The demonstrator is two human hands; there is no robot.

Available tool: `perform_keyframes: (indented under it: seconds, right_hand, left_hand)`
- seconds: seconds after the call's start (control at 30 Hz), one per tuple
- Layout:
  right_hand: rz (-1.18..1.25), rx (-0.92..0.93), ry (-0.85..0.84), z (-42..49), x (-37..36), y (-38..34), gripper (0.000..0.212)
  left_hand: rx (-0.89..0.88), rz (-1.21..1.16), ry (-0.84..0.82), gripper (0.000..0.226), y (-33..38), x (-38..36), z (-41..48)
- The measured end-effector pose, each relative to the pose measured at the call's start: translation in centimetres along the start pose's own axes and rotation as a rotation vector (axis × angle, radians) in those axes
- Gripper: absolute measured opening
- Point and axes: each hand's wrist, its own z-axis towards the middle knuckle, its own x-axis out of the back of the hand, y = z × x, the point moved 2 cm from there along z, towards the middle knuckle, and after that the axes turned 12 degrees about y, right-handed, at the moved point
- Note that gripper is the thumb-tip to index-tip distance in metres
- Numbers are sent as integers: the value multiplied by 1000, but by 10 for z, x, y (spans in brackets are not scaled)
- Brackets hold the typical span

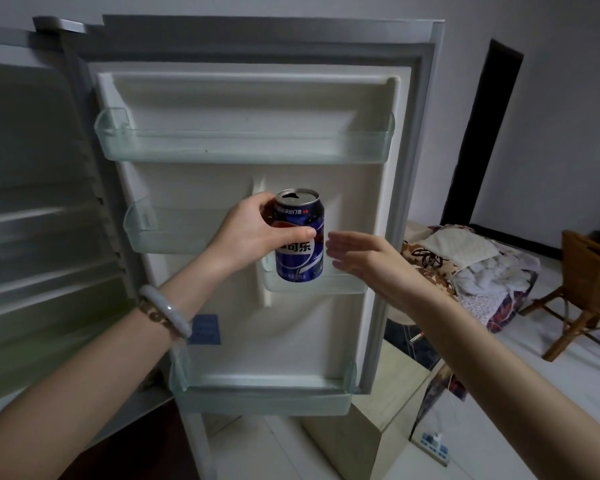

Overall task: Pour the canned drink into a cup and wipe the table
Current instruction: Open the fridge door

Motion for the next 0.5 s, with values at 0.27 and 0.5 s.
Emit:
perform_keyframes:
  seconds: [0.27,0.5]
  right_hand:
    - [393,-374,-228,-51,-12,47,54]
    - [488,-521,-266,-74,-39,86,71]
  left_hand:
    - [36,21,-46,66,-23,13,-66]
    - [106,28,-23,70,-60,15,-116]
